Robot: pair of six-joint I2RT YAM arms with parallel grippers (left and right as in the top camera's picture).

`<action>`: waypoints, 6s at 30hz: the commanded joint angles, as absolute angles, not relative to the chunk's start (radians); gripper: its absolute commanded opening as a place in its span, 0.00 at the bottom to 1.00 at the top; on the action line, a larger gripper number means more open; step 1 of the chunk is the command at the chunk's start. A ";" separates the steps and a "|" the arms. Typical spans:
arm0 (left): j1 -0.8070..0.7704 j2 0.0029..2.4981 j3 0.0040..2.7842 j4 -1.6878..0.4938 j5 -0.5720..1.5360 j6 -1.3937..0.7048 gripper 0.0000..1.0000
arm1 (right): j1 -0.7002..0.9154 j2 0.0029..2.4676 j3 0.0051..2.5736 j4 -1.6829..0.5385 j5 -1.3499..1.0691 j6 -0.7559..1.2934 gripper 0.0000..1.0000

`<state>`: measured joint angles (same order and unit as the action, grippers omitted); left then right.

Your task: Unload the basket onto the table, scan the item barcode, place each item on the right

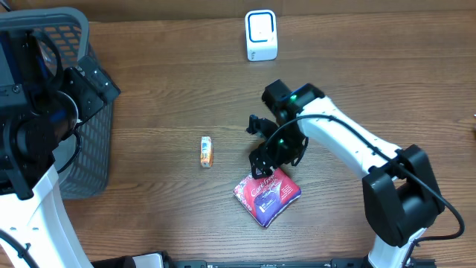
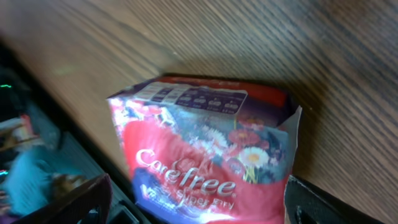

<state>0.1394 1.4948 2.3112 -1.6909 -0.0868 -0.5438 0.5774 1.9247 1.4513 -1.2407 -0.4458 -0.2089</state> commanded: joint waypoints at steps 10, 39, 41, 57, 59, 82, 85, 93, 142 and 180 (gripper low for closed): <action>0.144 1.499 2.319 -1.689 -0.085 -0.528 1.00 | 0.580 1.927 1.308 -1.205 -0.396 -0.152 0.69; 0.144 1.501 2.319 -1.689 -0.085 -0.528 1.00 | 0.407 1.926 1.468 -0.960 -0.592 0.278 0.04; 0.144 1.501 2.319 -1.689 -0.085 -0.528 1.00 | 0.342 1.926 1.524 -0.889 -0.689 0.323 0.04; 0.144 1.503 2.319 -1.689 -0.085 -0.528 1.00 | 0.264 1.940 1.571 -0.774 -0.619 0.060 0.72; 0.144 1.503 2.319 -1.689 -0.085 -0.528 1.00 | 0.312 1.957 1.571 -0.801 -0.578 0.016 0.76; 0.144 1.504 2.319 -1.689 -0.085 -0.528 1.00 | 0.470 2.155 1.580 -0.877 -0.393 0.030 0.56; 0.144 1.504 2.319 -1.689 -0.085 -0.528 1.00 | 0.453 2.146 1.655 -0.943 -0.389 0.030 0.53; 0.144 1.504 2.319 -1.689 -0.085 -0.528 1.00 | 0.503 2.120 1.954 -1.173 -0.348 0.088 0.60; 0.144 1.504 2.319 -1.689 -0.085 -0.528 1.00 | 0.746 2.055 1.757 -0.984 -0.112 0.568 0.04; 0.144 1.504 2.319 -1.689 -0.085 -0.528 0.99 | 0.323 1.903 1.763 -1.362 -0.194 0.181 0.64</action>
